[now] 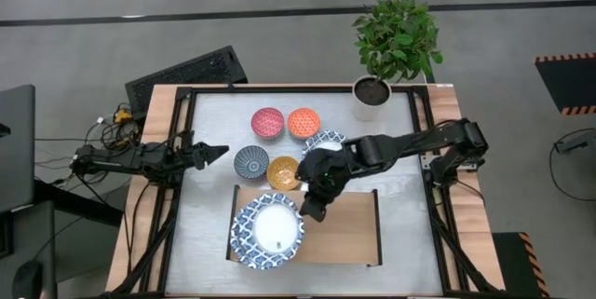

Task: Place and stack bowls onto a shelf
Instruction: Stack the white patterned bowl on top of the other white patterned bowl on the shelf, then stack the white patterned bowl on top of the other white patterned bowls on the shelf

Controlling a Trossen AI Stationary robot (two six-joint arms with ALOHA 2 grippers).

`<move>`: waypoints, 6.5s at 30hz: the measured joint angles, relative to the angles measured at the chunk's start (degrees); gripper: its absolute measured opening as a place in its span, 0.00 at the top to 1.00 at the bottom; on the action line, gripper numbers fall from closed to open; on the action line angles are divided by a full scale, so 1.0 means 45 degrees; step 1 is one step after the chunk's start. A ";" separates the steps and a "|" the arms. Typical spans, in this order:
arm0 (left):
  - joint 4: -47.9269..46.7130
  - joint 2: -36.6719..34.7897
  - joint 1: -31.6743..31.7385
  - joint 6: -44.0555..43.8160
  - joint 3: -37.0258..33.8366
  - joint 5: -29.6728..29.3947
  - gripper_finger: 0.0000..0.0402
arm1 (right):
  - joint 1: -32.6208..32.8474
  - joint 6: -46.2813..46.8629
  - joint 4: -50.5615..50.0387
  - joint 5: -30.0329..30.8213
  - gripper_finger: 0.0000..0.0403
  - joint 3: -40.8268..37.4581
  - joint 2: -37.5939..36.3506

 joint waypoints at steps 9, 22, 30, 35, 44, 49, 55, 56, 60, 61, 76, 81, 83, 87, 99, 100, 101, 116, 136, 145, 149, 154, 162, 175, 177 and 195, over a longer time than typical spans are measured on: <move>-0.0024 0.0000 -0.0002 0.0005 0.0000 0.0003 0.68 | -0.0267 0.0009 0.0079 -0.0041 0.94 -0.0016 0.0321; -0.0087 0.0000 0.0000 0.0007 0.0000 0.0008 0.68 | -0.0438 -0.0031 0.0038 -0.0359 0.95 -0.0017 0.0769; -0.0083 0.0000 0.0000 0.0000 0.0000 -0.0001 0.68 | 0.0363 0.0325 -0.0611 0.1569 0.93 0.0012 -0.0508; -0.0073 0.0005 0.0002 -0.0039 0.0000 -0.0046 0.68 | 0.1133 0.0319 0.0402 0.1969 0.95 0.0015 -0.0324; -0.0066 0.0005 0.0002 -0.0126 0.0000 -0.0060 0.68 | 0.1355 0.0339 0.0787 0.1964 0.94 0.0002 0.0551; -0.0047 0.0005 0.0002 -0.0141 0.0000 -0.0070 0.68 | 0.1360 0.0286 0.0680 0.1959 0.94 -0.0024 0.0693; 0.0164 0.0007 0.0002 -0.0371 0.0000 -0.0075 0.68 | 0.1395 0.0053 0.0903 0.1966 0.94 -0.0020 0.0127; 0.0399 0.0010 0.0002 -0.0495 0.0000 -0.0016 0.68 | 0.1443 -0.0065 0.0898 0.1999 0.94 -0.0003 -0.0018; 0.2663 0.0010 0.0002 -0.0326 0.0000 0.1047 0.68 | 0.1646 -0.0689 0.0538 0.2394 0.93 0.0003 -0.0112; 0.3572 0.0010 0.0002 -0.0092 0.0000 0.1485 0.68 | 0.1669 -0.1004 0.0449 0.2360 0.93 -0.0016 -0.0076; 0.8381 0.0013 -0.0003 0.1344 0.0241 0.2903 0.68 | 0.1894 -0.2230 -0.3182 0.6108 0.89 -0.0017 -0.0722; 0.8205 0.0010 -0.0001 0.2604 0.0822 0.1911 0.68 | 0.0379 -0.0589 -0.6585 0.7490 0.85 0.0002 -0.1732; 0.8202 0.0007 -0.0003 0.3171 0.0980 0.1286 0.68 | -0.0349 -0.0183 -0.7966 0.7357 0.81 -0.0003 -0.1849; 0.7973 0.0008 0.0002 0.3933 0.1065 0.0100 0.68 | -0.1432 0.0406 -0.9632 0.7576 0.67 -0.0285 -0.1892; 0.3685 0.0010 0.0002 0.1898 0.1069 -0.2659 0.68 | -0.3133 0.1340 -0.5990 0.6239 0.44 -0.4855 -0.2191; 0.3427 0.0010 0.0000 0.1675 0.1069 -0.2864 0.68 | -0.3223 0.1315 -0.5625 0.6234 0.45 -0.5195 -0.2206; 0.3228 0.0010 -0.0003 0.1501 0.1069 -0.3116 0.68 | -0.3333 0.1276 -0.5330 0.6239 0.45 -0.5523 -0.2248; 0.2989 0.0010 0.0002 0.0907 0.1064 -0.6372 0.68 | -0.5952 -0.1057 -0.0990 0.4995 0.46 -0.9733 -0.3761; 0.2992 0.0010 0.0002 0.0850 0.1059 -0.6914 0.68 | -0.6238 -0.1733 0.1173 0.2971 0.46 -1.0329 -0.3757; 0.2992 0.0010 0.0002 0.0855 0.1055 -0.6909 0.68 | -0.6222 -0.1774 0.1472 0.2637 0.62 -1.0329 -0.3801; 0.2992 0.0010 0.0002 0.0855 0.1054 -0.6909 0.68 | -0.6227 -0.1977 0.1482 0.2601 0.75 -1.0329 -0.3801; 0.2992 0.0010 0.0002 0.0859 0.1054 -0.6898 0.68 | -0.6227 -0.2163 0.1501 0.2542 0.89 -1.0329 -0.3801; 0.2992 0.0010 0.0002 0.0991 0.1054 -0.6836 0.68 | -0.6227 -0.2337 0.1485 0.2434 0.96 -1.0328 -0.3801; 0.2987 0.0010 -0.0001 0.1302 0.1054 -0.6330 0.68 | -0.6049 -0.1934 0.0183 0.2848 0.65 -0.9309 -0.3788; 0.2987 0.0010 -0.0003 0.1302 0.1054 -0.6320 0.68 | -0.6047 -0.1789 0.0208 0.3086 0.56 -0.9309 -0.3669; 0.2987 0.0010 0.0000 0.1326 0.1054 -0.6253 0.68 | -0.5770 -0.1400 0.0938 0.3324 0.57 -0.9367 -0.2715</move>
